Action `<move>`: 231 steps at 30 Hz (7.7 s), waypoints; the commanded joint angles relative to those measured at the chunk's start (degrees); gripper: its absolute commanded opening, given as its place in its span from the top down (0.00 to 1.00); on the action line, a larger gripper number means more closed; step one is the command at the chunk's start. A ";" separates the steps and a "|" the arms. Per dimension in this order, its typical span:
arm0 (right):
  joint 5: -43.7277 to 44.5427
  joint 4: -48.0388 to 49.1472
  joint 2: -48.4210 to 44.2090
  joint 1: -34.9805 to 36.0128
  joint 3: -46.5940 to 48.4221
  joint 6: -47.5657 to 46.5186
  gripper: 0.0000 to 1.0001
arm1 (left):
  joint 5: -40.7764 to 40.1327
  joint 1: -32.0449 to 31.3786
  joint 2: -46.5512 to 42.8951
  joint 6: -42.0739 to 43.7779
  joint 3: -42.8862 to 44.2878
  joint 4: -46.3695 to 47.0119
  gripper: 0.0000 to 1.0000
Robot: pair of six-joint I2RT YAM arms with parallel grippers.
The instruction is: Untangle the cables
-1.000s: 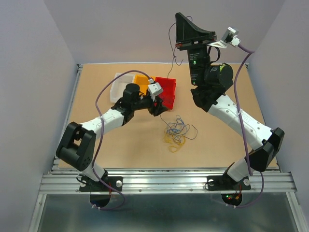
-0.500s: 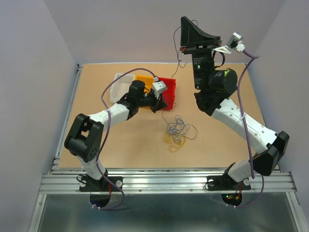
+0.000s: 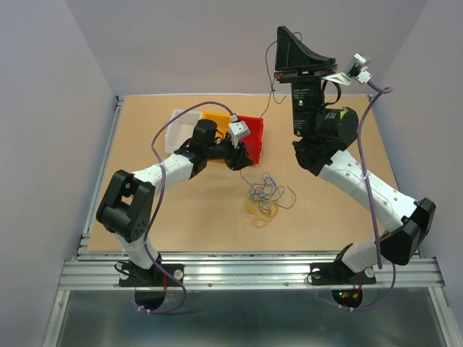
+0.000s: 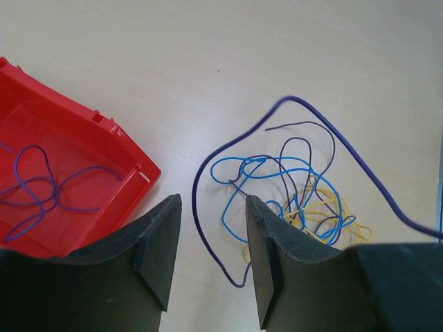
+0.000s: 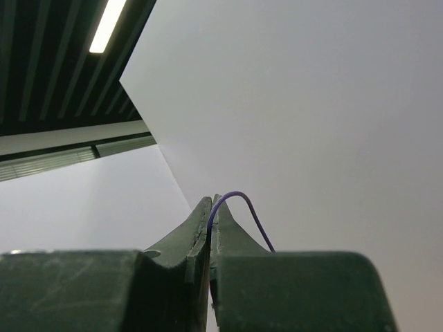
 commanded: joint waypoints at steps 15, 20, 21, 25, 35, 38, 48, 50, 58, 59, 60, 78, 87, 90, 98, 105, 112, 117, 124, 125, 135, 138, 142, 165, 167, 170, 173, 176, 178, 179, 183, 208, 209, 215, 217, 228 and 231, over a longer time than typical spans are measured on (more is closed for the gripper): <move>-0.80 2.67 -11.04 0.16 -15.97 -1.01 0.99 | -2.48 0.60 -3.96 0.02 8.52 -5.59 1.00; -3.97 -1.72 -20.19 0.24 -33.11 1.20 0.99 | -5.81 0.60 -6.33 -0.77 17.56 -13.16 1.00; -4.93 -1.98 -20.98 0.16 -35.40 0.41 0.99 | -6.61 0.60 -6.07 -0.77 19.32 -14.30 1.00; -7.75 -5.32 -23.01 -0.63 -43.67 -0.03 0.99 | -9.95 0.95 -3.97 0.02 27.59 -20.01 1.00; -22.57 -5.42 -8.96 -10.11 -42.20 8.57 0.99 | -14.35 1.57 1.57 0.46 42.89 -26.00 1.00; -28.39 -1.99 -1.67 -14.34 -39.57 12.26 0.99 | -16.19 1.74 4.73 0.81 46.23 -25.82 1.00; -47.72 11.09 21.10 -22.25 -27.09 22.63 0.99 | -15.23 3.15 15.98 -0.24 53.27 -22.75 1.00; -49.23 11.90 24.34 -22.78 -24.20 24.30 0.99 | -17.32 3.15 16.69 0.28 52.57 -21.18 1.00; -56.08 16.12 24.80 -23.05 -22.07 27.38 0.99 | -21.12 3.76 14.15 0.81 42.82 -13.44 1.00; -56.79 16.56 24.54 -23.05 -21.98 28.17 0.99 | -21.38 3.85 13.62 0.64 42.02 -11.86 1.00; -57.23 16.82 24.36 -23.05 -21.89 28.27 0.99 | -21.38 3.94 13.44 0.37 40.36 -11.15 1.00; -58.38 24.82 25.16 -22.78 -19.52 38.20 0.99 | -14.80 9.91 5.89 -6.92 33.59 -9.83 1.00; -58.46 33.76 36.03 -24.19 -17.15 43.02 0.99 | -13.47 9.83 7.37 -8.24 31.03 -6.93 1.00; -58.99 38.25 42.61 -25.50 -13.39 47.85 0.99 | -13.21 9.83 8.69 -8.94 30.42 -4.91 1.00; -57.33 38.18 48.71 -27.35 -12.48 48.40 0.99 | -17.16 8.77 12.38 -9.74 28.57 0.45 1.00; -54.51 29.94 45.64 -27.79 -17.41 44.27 0.99 | -23.39 5.00 14.49 -7.37 28.04 0.46 1.00; -50.21 17.45 40.28 -27.79 -20.83 37.24 0.99 | -30.16 3.15 17.13 -6.04 29.62 -1.21 1.00; -45.73 6.91 36.67 -27.62 -21.19 31.35 0.99 | -32.89 2.97 19.68 -6.13 31.03 -2.62 1.00; -37.03 -10.67 34.12 -25.60 -17.94 24.41 0.99 | -35.80 2.80 22.76 -6.92 33.49 -4.90 1.00; -36.24 -11.82 34.20 -24.99 -17.50 23.88 0.99 | -35.88 2.88 22.93 -7.10 33.67 -5.08 1.00; -24.03 -26.14 33.50 -19.10 -10.39 15.62 0.99 | -39.65 0.87 24.16 -5.78 36.39 -10.70 1.00; -20.94 -27.99 33.68 -18.13 -9.15 14.82 0.99 | -42.46 -0.19 24.86 -5.17 37.27 -12.20 1.00; -20.41 -30.29 35.52 -17.51 -6.60 13.15 0.78 | -44.85 -1.16 26.10 -4.73 38.94 -13.69 1.00; -10.65 -27.74 21.55 -16.54 -19.78 9.99 0.60 | -44.76 -1.25 30.48 -3.23 43.16 -17.64 1.00; -10.65 -27.74 21.72 -16.63 -19.87 10.07 0.60 | -45.11 -1.51 31.71 -3.06 44.65 -19.49 1.00; -9.43 -27.65 21.20 -16.54 -20.57 10.60 0.60 | -45.81 -1.86 32.95 -2.53 46.93 -21.86 1.00; -6.44 -27.47 19.45 -16.63 -22.50 11.30 0.61 | -46.08 -2.30 35.05 -2.35 48.86 -23.80 0.99; -3.71 -27.56 16.64 -16.72 -25.05 11.39 0.62 | -46.95 -3.09 36.29 -1.74 50.36 -25.38 0.93; -2.66 -27.56 14.35 -16.81 -26.89 11.04 0.62 | -48.62 -3.97 37.26 -0.95 51.24 -26.17 0.90; -2.39 -27.56 13.65 -16.89 -27.51 10.95 0.62 | -49.15 -4.06 37.43 -0.86 51.42 -26.35 0.89; -2.04 -27.74 11.01 -17.33 -29.71 10.34 0.62 | -49.94 -4.15 37.52 -1.12 51.51 -26.35 0.83; -4.93 -25.81 15.30 -20.41 -27.17 9.90 0.60 | -50.12 -3.18 22.67 -1.56 42.20 -21.43 0.56; -5.20 -25.63 16.01 -20.50 -26.64 9.90 0.60 | -50.21 -3.09 22.23 -1.65 41.76 -21.34 0.56; -6.26 -25.01 21.37 -20.50 -20.49 8.93 0.52 | -49.60 -2.13 18.11 -0.95 39.65 -20.81 0.56; -5.82 -24.92 23.03 -20.50 -18.48 8.85 0.46 | -49.07 -1.78 16.26 -0.42 38.42 -20.99 0.56; -2.83 -28.52 30.94 -20.41 -9.07 9.81 0.47 | -47.92 -1.77 11.17 2.30 38.17 -29.61 0.55; -0.90 -30.46 32.53 -20.50 -7.66 10.25 0.49 | -46.62 -1.77 8.44 2.39 33.51 -27.76 0.55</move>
